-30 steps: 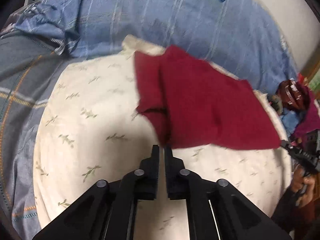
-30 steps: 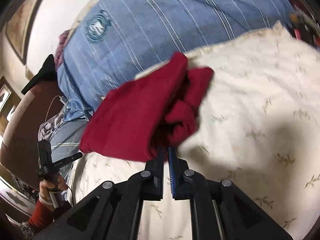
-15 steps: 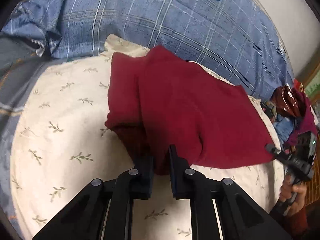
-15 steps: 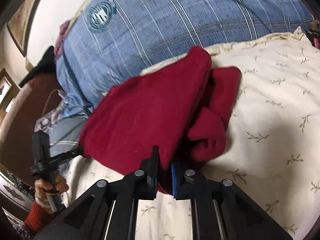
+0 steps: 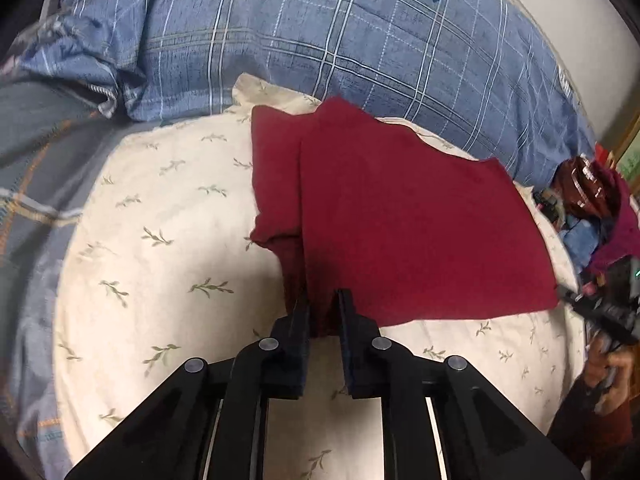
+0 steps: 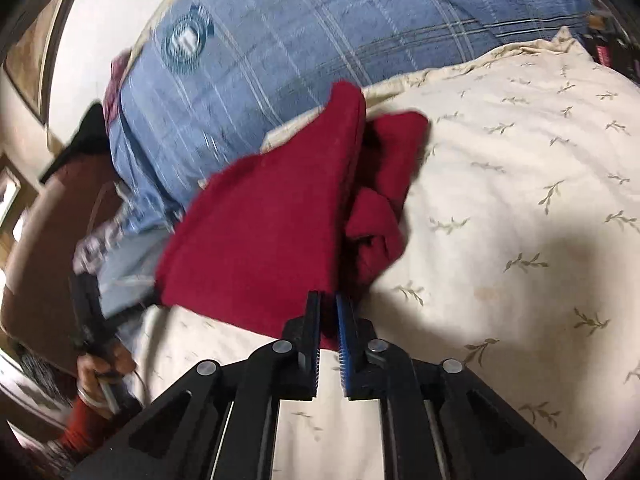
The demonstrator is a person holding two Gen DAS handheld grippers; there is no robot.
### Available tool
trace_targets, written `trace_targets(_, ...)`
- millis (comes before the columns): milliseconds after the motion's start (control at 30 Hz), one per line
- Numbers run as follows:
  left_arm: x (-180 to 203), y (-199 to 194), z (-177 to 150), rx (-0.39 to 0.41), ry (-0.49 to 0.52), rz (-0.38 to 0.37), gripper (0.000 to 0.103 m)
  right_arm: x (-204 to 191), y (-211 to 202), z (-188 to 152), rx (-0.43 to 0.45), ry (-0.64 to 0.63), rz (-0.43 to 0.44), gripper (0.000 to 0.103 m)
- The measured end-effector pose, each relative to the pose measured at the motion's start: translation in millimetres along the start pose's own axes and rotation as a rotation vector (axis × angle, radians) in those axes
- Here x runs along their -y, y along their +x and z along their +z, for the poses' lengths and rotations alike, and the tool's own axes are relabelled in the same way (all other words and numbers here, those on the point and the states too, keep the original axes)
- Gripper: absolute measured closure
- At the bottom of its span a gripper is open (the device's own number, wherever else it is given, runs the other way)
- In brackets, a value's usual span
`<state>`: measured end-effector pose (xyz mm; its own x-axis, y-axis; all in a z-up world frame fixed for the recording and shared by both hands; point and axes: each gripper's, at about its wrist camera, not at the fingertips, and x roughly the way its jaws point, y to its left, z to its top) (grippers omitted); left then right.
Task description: Fold small clothes
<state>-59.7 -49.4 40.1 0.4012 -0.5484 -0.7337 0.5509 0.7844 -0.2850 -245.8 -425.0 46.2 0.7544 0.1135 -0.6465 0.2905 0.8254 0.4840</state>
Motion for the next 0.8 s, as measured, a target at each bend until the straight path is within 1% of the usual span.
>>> trace_targets(33,4,-4,1,0.008,0.008,0.021,0.077,-3,-4,4,0.012,-0.011,-0.012,0.083)
trace_targets(67,8,-8,2,0.024,0.014,0.037,0.07,-8,-9,7,0.03,-0.029,-0.027,0.071)
trace_targets(100,10,-11,2,0.037,0.012,0.044,0.055,-16,-13,12,0.062,-0.048,-0.042,0.058)
trace_targets(133,13,-14,3,0.055,-0.001,0.04,0.047,-20,-13,16,0.075,-0.056,-0.042,0.055)
trace_targets(200,18,-16,7,0.079,-0.033,0.017,0.046,-32,-3,26,0.068,-0.082,-0.031,0.054)
trace_targets(233,19,-15,7,0.08,-0.041,0.021,0.046,-38,3,31,0.058,-0.098,-0.034,0.053)
trace_targets(333,28,-5,13,0.078,-0.057,0.071,0.046,-63,37,51,0.045,-0.181,-0.08,0.054)
trace_targets(400,31,4,16,0.068,-0.075,0.085,0.046,-72,57,64,0.034,-0.208,-0.111,0.054)
trace_targets(467,29,17,18,0.05,-0.087,0.125,0.046,-75,78,77,0.022,-0.213,-0.145,0.054)
trace_targets(500,27,24,18,0.049,-0.092,0.154,0.046,-73,90,84,0.011,-0.213,-0.177,0.054)
trace_targets(533,24,29,18,0.048,-0.095,0.164,0.045,-70,99,88,0.003,-0.212,-0.21,0.054)
trace_targets(600,17,38,17,0.039,-0.116,0.147,0.039,-59,122,98,-0.005,-0.221,-0.315,0.056)
trace_targets(633,14,40,18,0.042,-0.127,0.14,0.035,-53,129,99,-0.019,-0.219,-0.333,0.056)
trace_targets(667,13,42,17,0.047,-0.134,0.135,0.033,-45,139,100,-0.043,-0.205,-0.338,0.055)
trace_targets(700,12,43,18,0.048,-0.137,0.131,0.032,-43,141,101,-0.021,-0.21,-0.331,0.055)
trace_targets(733,12,45,19,0.045,-0.137,0.125,0.032,-47,141,101,-0.015,-0.229,-0.354,0.055)
trace_targets(767,13,47,19,0.044,-0.134,0.123,0.032,-51,143,101,-0.028,-0.24,-0.38,0.055)
trace_targets(800,12,47,19,0.044,-0.13,0.122,0.032,-62,142,100,-0.032,-0.256,-0.425,0.055)
